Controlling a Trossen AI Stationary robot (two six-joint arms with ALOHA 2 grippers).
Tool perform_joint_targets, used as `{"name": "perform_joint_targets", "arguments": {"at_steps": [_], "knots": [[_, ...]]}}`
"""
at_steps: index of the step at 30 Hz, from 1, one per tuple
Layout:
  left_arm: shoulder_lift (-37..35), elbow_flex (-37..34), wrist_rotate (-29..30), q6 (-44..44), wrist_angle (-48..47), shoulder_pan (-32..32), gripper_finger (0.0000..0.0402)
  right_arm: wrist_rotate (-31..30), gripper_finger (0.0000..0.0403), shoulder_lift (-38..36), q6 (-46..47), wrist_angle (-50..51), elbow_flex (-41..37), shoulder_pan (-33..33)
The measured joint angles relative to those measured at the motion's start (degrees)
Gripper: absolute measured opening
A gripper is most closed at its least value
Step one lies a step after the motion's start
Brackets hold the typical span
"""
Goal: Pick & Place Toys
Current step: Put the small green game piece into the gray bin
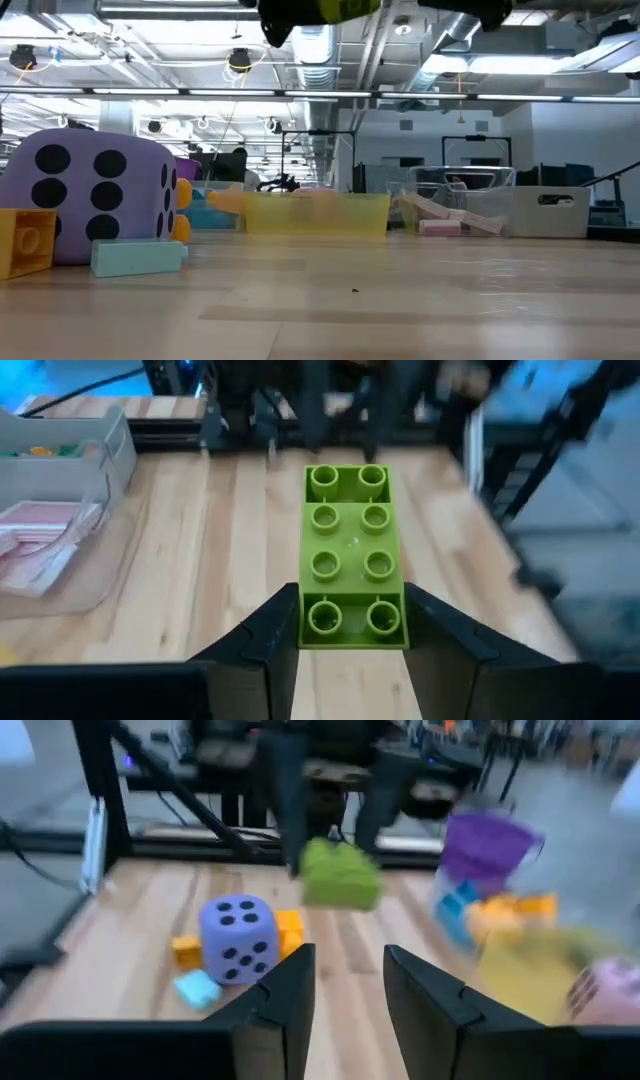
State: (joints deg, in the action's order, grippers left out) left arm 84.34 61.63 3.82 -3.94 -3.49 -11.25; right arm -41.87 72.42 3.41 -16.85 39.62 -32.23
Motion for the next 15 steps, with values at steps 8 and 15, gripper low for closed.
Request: {"name": "perform_joint_targets", "arguments": {"at_steps": [8, 15], "knots": [[-0.23, -0.75, -12.05, -11.47, 7.73, 6.35, 0.0134, -0.35, 0.0114, 0.0, -22.44, -0.47, 2.28, 1.63], [0.35, -0.79, -15.99, -14.54, 8.97, 9.04, 0.0134, -4.67, 0.0112, 0.0, -29.37, -0.02, 3.19, 6.63]]}}
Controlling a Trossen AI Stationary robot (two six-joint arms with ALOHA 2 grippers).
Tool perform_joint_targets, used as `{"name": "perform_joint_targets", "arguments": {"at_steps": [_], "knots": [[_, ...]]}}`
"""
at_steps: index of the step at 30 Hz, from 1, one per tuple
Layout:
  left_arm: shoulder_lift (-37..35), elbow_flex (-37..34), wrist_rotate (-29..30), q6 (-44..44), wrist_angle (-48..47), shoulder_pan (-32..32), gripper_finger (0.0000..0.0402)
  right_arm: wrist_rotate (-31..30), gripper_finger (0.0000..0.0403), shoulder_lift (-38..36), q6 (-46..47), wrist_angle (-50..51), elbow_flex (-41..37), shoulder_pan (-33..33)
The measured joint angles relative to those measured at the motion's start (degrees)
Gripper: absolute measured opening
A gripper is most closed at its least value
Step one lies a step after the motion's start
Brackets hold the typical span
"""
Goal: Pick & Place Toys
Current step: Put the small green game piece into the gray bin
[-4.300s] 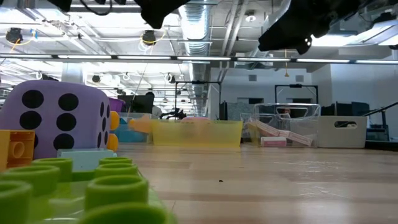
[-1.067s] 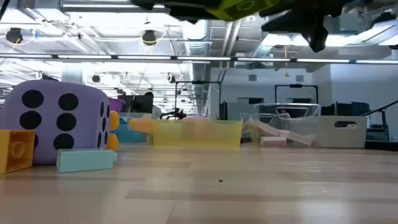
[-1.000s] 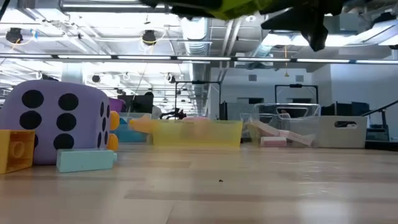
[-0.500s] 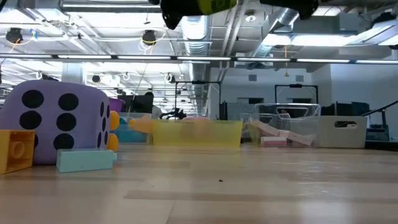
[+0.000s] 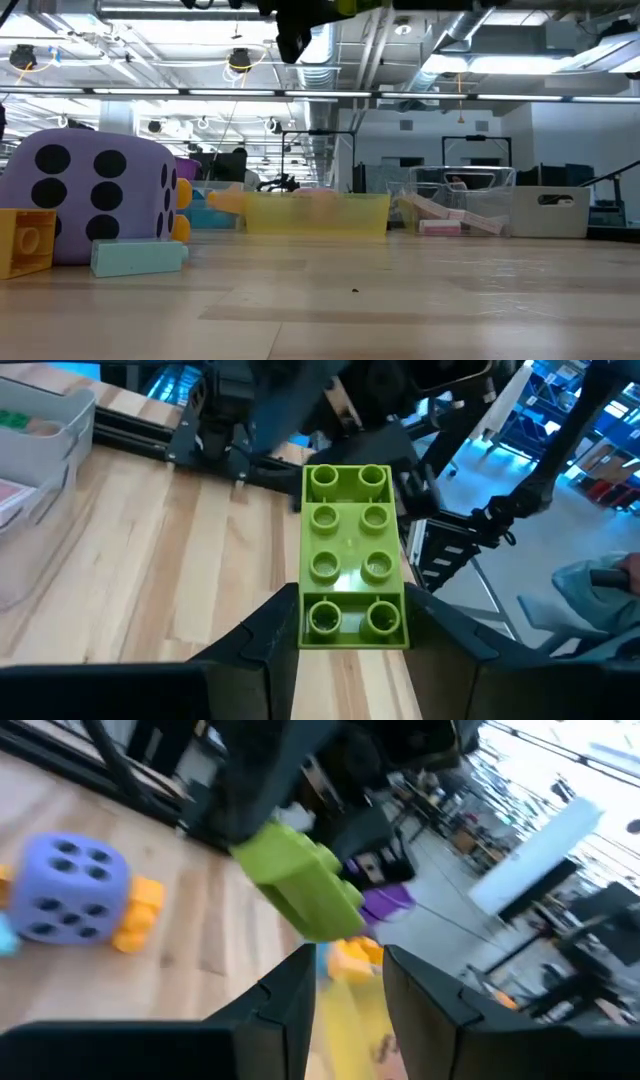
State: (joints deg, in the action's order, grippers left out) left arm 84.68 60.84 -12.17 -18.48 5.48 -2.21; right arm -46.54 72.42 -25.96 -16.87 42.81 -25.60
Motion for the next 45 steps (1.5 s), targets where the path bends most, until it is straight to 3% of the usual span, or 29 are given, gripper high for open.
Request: {"name": "perform_joint_targets", "arguments": {"at_steps": [7, 15, 30, 45], "knots": [[0.0, 0.0, -0.29, -0.01, -0.38, 1.95, 0.0134, 0.26, 0.0113, 0.0, -5.04, 0.77, 0.0, 4.13], [0.02, 0.0, -0.22, 0.17, -3.32, 4.69, 0.0134, 4.66, 0.0119, -0.02, -7.52, 1.57, -0.02, 4.76], [1.31, 0.02, -0.23, 0.17, -1.08, 4.74, 0.0134, 6.73, 0.0223, 0.0, -7.56, 1.38, -0.02, 4.69], [3.96, 0.0, -2.22, 0.08, 4.08, 4.81, 0.0134, 9.25, 0.0196, -0.01, -7.06, 1.26, -0.02, 4.72]]}}
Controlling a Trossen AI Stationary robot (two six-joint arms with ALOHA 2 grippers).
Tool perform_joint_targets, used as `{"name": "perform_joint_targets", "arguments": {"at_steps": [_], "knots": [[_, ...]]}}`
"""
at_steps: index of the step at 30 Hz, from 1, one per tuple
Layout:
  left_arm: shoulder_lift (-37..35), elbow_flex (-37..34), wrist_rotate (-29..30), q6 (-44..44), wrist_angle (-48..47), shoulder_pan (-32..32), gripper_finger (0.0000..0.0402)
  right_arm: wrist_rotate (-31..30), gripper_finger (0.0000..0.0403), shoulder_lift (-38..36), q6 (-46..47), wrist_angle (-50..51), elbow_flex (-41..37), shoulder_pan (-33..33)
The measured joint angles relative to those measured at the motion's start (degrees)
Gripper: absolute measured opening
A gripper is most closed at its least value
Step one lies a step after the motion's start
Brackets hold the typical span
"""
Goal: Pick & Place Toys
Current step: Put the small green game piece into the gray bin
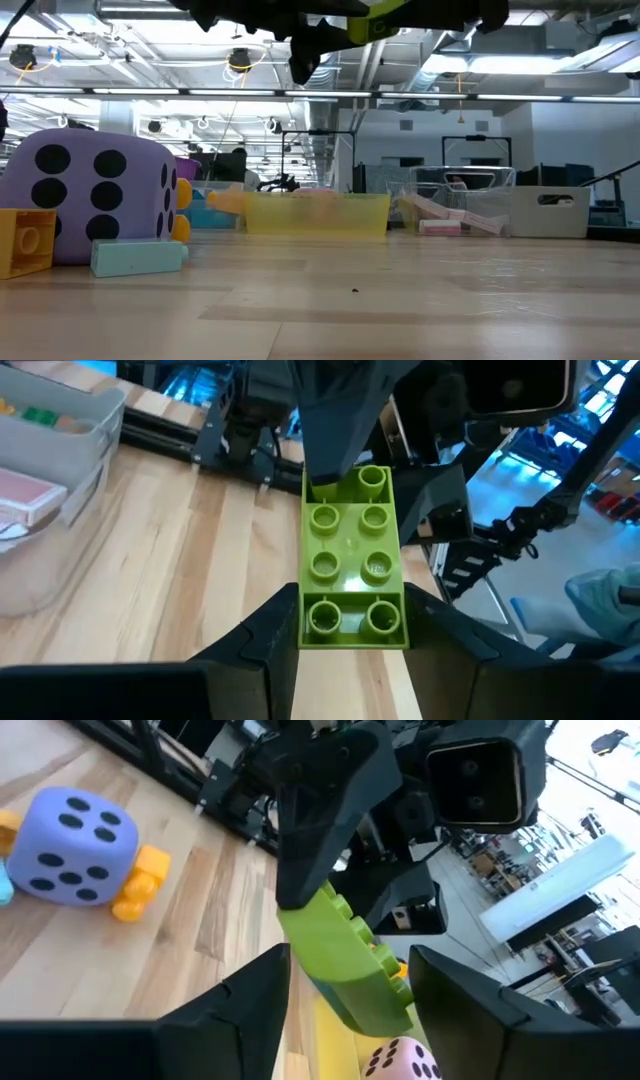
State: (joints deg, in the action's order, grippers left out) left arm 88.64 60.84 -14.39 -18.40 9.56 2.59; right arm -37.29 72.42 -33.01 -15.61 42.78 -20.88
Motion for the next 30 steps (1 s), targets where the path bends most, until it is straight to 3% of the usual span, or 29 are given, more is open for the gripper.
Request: {"name": "perform_joint_targets", "arguments": {"at_steps": [12, 22, 26, 30], "knots": [[0.39, -0.11, -0.96, -0.59, 2.77, 0.57, 0.0138, -0.84, 0.0134, -0.1, -0.42, 0.39, 0.0, 0.02], [-0.49, 0.09, 1.92, 4.08, 5.37, 4.46, 0.0268, -3.25, 0.0095, 0.07, 13.06, 0.22, 0.0, 2.17], [-2.77, 0.09, 1.78, 7.32, 2.41, 7.0, 0.0285, -9.0, 0.0088, 0.06, 17.01, 0.75, 0.0, 2.97], [-5.37, 0.07, 1.77, 10.84, -1.27, 9.34, 0.0288, -21.13, 0.0108, 0.05, 23.46, 3.24, 0.0, 4.32]]}}
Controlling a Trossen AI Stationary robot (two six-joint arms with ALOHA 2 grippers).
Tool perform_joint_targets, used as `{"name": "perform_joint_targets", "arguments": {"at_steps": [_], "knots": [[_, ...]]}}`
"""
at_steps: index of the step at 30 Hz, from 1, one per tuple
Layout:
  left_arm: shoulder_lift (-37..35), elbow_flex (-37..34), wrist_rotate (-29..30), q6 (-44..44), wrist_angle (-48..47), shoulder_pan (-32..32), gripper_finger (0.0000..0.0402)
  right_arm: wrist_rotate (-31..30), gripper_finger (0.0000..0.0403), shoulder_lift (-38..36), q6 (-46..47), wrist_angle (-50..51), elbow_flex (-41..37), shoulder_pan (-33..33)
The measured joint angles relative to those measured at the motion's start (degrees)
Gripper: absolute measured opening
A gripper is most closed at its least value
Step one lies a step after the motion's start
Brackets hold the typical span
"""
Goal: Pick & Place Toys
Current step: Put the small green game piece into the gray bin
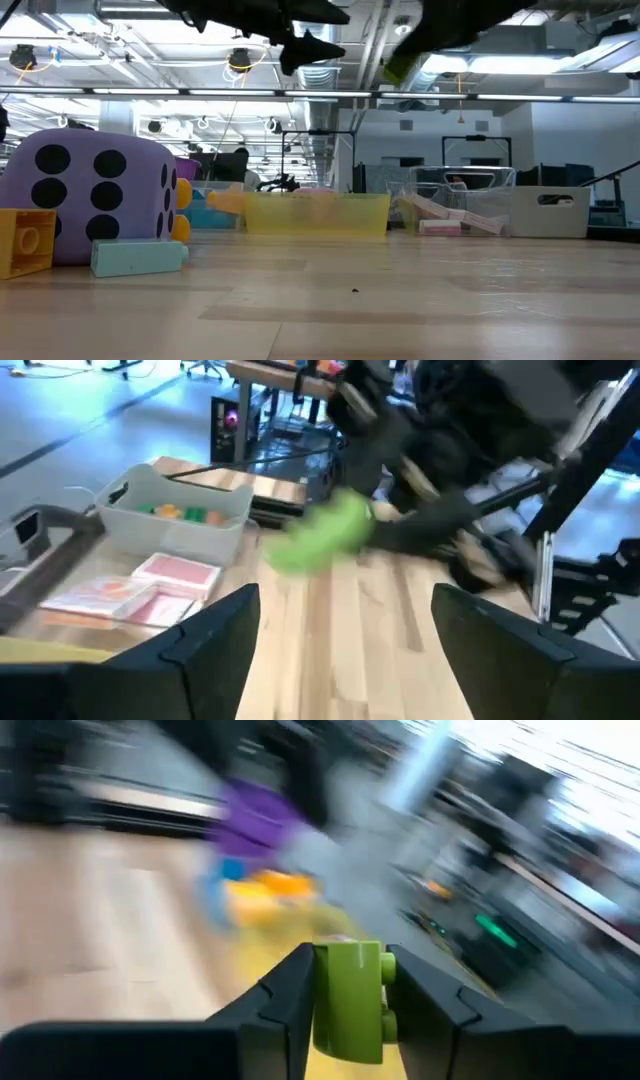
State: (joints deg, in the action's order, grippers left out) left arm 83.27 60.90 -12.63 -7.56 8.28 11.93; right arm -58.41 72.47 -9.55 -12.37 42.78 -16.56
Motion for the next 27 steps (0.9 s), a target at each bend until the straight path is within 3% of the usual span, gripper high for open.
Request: {"name": "perform_joint_targets", "arguments": {"at_steps": [5, 9, 15, 23, 27], "knots": [[-3.49, 0.0, -0.37, 3.33, -6.08, 2.85, 0.0289, -15.73, 0.0107, -0.04, 14.85, 8.86, 0.0, 2.84], [-5.34, -0.02, -0.32, 4.65, -10.6, 4.71, 0.0289, -20.4, 0.0091, -0.45, 28.89, 19.15, 0.0, 5.63], [-5.78, -0.02, -0.42, 4.76, -13.86, 6.47, 0.0289, -20.53, 0.0102, -0.63, 50.93, 37.45, 0.0, 11.59], [-5.78, -0.02, -0.43, 4.77, -24.56, 6.81, 0.0289, -9.92, 0.0102, -0.8, 86.32, 73.91, -0.01, 22.42], [-5.77, -0.74, -0.5, 4.44, -27.81, 6.74, 0.0289, -8.81, 0.011, -2.2, 94.37, 80.12, -0.03, 22.6]]}}
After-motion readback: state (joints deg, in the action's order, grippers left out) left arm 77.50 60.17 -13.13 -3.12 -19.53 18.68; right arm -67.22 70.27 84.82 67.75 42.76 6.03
